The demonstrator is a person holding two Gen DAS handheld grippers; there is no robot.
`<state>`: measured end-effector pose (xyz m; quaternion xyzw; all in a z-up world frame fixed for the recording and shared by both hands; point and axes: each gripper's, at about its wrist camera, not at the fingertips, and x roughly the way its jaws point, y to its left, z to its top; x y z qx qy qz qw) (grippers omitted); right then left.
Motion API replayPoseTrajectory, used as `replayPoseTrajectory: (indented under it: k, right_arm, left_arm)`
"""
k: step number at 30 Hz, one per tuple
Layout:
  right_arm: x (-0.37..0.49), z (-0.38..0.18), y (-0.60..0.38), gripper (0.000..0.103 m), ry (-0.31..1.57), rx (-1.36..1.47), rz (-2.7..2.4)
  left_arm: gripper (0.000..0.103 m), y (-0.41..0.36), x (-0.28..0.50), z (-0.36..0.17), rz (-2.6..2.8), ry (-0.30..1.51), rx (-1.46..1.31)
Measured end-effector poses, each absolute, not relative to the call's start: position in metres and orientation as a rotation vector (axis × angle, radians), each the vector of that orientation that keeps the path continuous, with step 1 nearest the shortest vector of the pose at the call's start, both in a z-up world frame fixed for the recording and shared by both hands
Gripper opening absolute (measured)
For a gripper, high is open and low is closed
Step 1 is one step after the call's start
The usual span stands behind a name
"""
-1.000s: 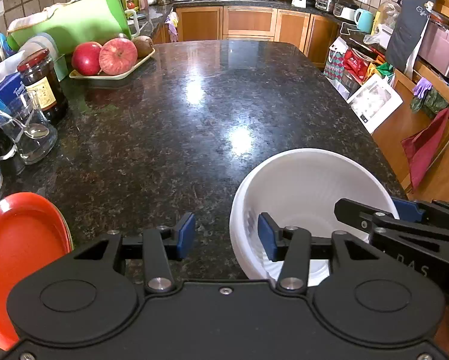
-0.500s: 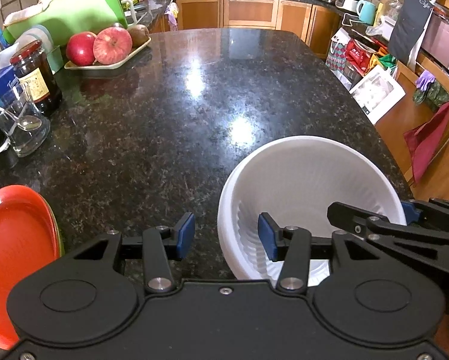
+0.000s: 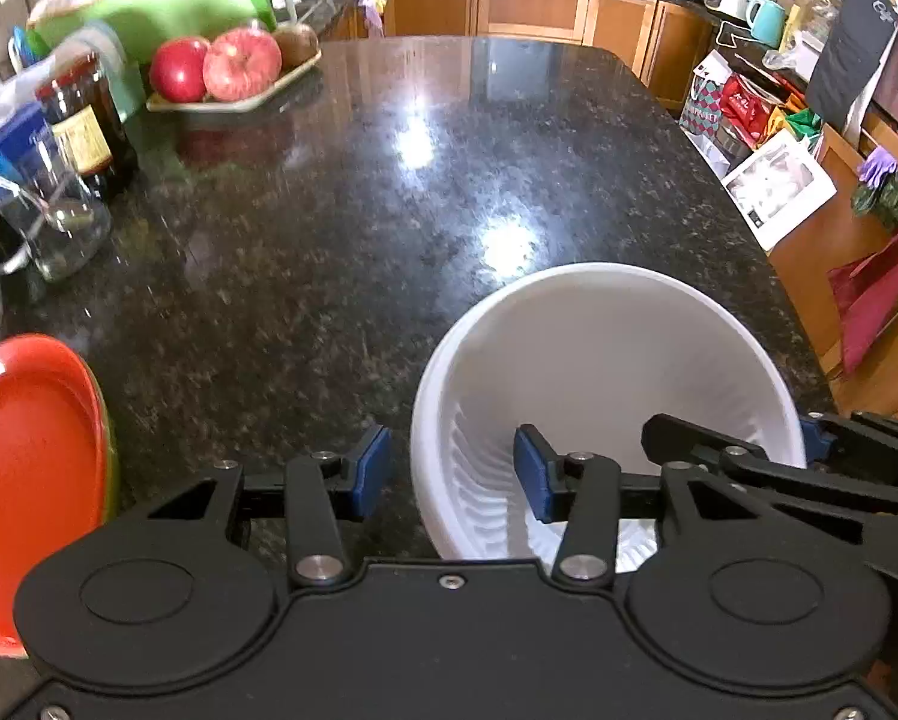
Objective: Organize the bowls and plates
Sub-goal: 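Lift the white bowl with the left gripper and carry it toward the orange plate, then lower the white bowl onto the orange plate stack with the left gripper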
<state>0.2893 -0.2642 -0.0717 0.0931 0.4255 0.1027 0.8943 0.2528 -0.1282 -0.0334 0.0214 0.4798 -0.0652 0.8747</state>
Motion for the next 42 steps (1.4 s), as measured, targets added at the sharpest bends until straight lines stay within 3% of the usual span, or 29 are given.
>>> replayPoseTrajectory:
  k: [6, 9, 11, 31, 42]
  right_arm:
    - [0.292, -0.074, -0.269, 0.037, 0.905, 0.225, 0.257]
    - [0.291, -0.073, -0.269, 0.024, 0.892, 0.224, 0.268]
    - [0.290, -0.072, -0.267, 0.020, 0.886, 0.210, 0.270]
    - [0.267, -0.057, -0.256, 0.020, 0.824, 0.179, 0.360]
    - [0.248, -0.041, -0.197, 0.020, 0.788, 0.125, 0.389]
  left_arm:
    - [0.052, -0.132, 0.253, -0.035, -0.124, 1.020, 0.025]
    - [0.048, -0.135, 0.251, -0.035, -0.128, 1.018, 0.030]
    - [0.042, -0.138, 0.250, -0.035, -0.137, 1.014, 0.030]
    - [0.041, -0.128, 0.223, -0.014, -0.041, 0.960, 0.022]
    - [0.042, -0.078, 0.206, -0.002, -0.017, 0.933, 0.000]
